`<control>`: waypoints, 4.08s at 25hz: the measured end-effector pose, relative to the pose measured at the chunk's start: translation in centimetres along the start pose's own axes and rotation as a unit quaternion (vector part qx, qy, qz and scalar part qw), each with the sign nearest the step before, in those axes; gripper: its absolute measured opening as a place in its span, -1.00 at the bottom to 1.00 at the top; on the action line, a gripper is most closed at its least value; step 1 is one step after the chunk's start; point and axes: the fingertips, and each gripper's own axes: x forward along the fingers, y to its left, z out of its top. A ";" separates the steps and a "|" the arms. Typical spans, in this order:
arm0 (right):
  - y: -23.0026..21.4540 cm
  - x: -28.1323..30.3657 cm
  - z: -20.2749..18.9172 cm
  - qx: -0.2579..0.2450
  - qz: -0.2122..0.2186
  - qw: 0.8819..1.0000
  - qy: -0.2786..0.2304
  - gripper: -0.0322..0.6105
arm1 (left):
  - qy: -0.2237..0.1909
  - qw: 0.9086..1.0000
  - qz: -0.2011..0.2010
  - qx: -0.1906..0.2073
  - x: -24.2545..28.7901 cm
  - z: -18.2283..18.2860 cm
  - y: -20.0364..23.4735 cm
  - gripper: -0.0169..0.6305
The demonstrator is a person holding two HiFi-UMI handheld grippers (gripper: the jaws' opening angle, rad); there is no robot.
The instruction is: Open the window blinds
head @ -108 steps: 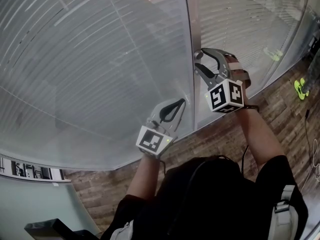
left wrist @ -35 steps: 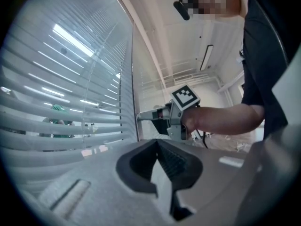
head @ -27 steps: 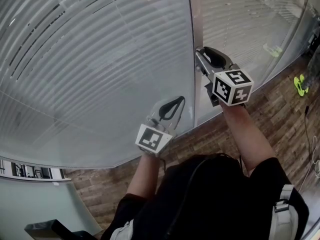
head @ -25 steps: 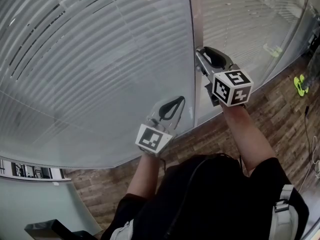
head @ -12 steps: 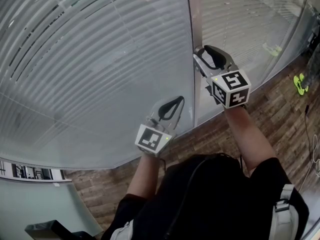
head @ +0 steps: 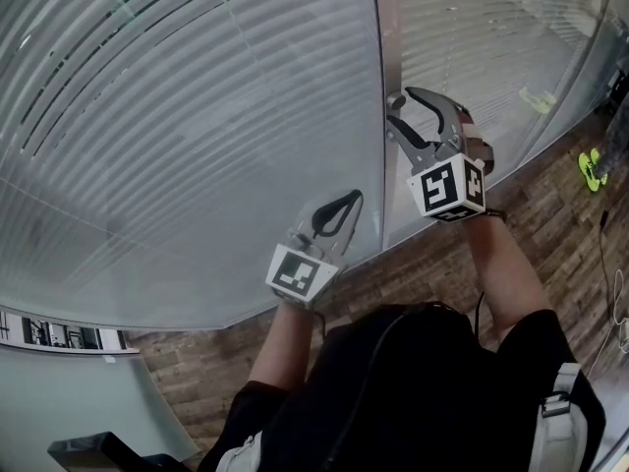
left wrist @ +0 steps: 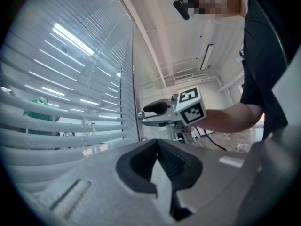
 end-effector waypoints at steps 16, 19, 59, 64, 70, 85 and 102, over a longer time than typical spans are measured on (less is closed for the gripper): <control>0.9 0.9 -0.2 -0.202 0.002 0.979 0.029 -0.32 | -0.004 1.000 0.007 -0.002 -0.5 0.0 0.4 -0.93; 1.0 1.0 -0.3 -0.210 0.005 0.977 0.036 -0.50 | -0.004 1.000 0.006 -0.003 -0.6 0.0 0.4 -0.93; -0.8 1.1 -1.2 0.317 0.006 0.948 -0.033 -0.50 | -0.006 1.000 0.006 -0.002 -1.0 0.1 0.2 -0.93; -1.0 1.0 -1.5 0.383 0.003 0.923 -0.041 -0.50 | -0.006 1.000 0.004 -0.003 -1.0 0.2 0.1 -0.93; -1.3 1.0 -1.4 0.470 0.002 0.882 -0.048 -0.50 | -0.006 1.000 -0.006 -0.003 -0.5 0.2 -0.3 -0.93; -1.7 0.7 -1.6 0.600 -0.002 0.796 -0.075 -0.50 | -0.017 1.000 -0.004 -0.001 -0.8 0.2 0.0 -0.93; -1.4 0.4 -1.7 0.604 -0.003 0.792 -0.082 -0.50 | -0.011 1.000 -0.005 0.000 -1.0 -0.5 -0.1 -0.93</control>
